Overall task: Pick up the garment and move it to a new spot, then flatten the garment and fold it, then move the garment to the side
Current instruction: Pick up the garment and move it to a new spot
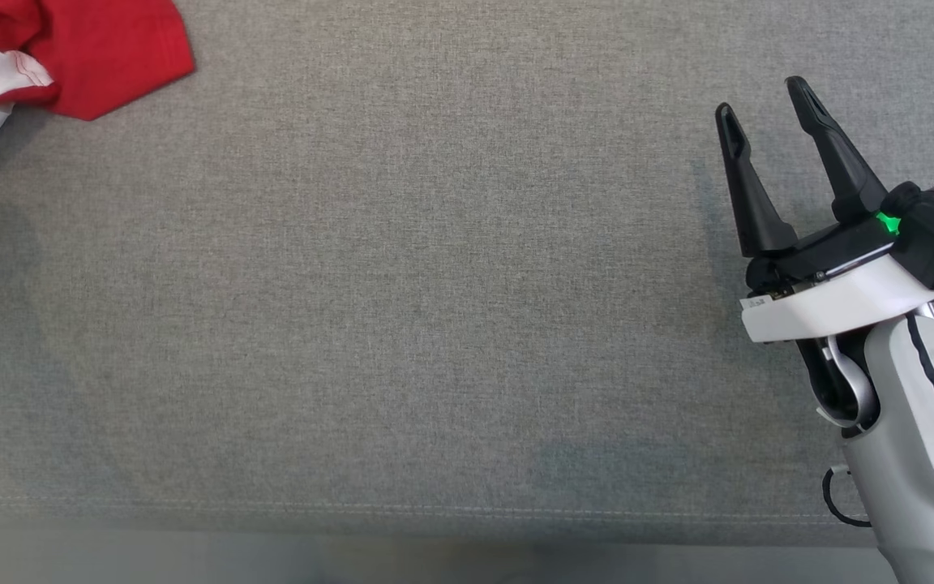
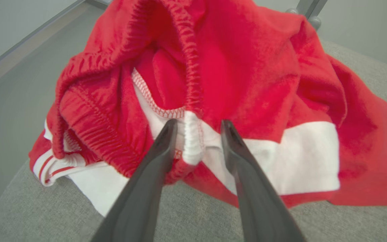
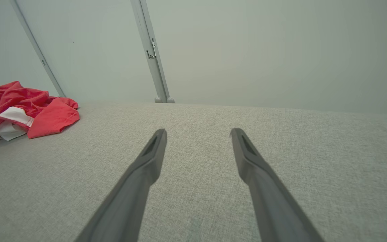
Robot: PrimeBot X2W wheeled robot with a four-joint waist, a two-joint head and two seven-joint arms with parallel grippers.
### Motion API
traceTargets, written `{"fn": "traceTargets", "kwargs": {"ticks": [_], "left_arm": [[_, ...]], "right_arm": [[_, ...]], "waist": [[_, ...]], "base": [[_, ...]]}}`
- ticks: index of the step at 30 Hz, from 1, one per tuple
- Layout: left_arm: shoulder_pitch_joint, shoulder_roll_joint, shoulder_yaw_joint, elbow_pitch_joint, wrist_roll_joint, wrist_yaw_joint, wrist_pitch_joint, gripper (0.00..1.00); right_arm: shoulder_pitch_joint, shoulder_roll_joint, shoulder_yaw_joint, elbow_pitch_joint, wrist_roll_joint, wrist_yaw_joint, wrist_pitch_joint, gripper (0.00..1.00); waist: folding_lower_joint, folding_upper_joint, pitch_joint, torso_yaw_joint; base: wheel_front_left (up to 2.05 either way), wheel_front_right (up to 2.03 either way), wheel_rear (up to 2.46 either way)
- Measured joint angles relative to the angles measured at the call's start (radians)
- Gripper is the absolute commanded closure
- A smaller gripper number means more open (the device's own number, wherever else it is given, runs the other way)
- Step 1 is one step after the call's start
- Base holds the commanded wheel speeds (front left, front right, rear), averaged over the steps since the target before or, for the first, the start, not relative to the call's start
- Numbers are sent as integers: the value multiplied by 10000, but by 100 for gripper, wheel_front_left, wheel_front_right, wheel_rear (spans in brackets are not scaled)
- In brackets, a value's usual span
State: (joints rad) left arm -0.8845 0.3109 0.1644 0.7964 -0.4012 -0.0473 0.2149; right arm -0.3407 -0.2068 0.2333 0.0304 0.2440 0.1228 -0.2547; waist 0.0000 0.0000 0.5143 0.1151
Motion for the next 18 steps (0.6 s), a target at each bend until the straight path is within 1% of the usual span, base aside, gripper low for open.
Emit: {"fn": "traceTargets", "kwargs": {"ticks": [1,7,13,18], "left_arm": [[-30,0,-10,54,0,6,0,100],[-395,-4,-186,339,77,-69,-345,100],[-397,13,-453,468,360,-360,-874,100],[-413,8,-997,393,594,-602,-1402,100]], "right_arm": [[-2,-2,-4,0,0,2,0,0],[-6,13,-50,98,0,2,0,0],[-6,169,-4,236,17,2,0,0],[3,334,-19,439,63,2,0,0]], "waist": [[0,0,-4,-3],[0,0,-197,33],[0,0,-569,53],[0,0,-1014,30]], "base": [[0,0,0],[0,0,0],[0,0,0],[0,0,0]]}}
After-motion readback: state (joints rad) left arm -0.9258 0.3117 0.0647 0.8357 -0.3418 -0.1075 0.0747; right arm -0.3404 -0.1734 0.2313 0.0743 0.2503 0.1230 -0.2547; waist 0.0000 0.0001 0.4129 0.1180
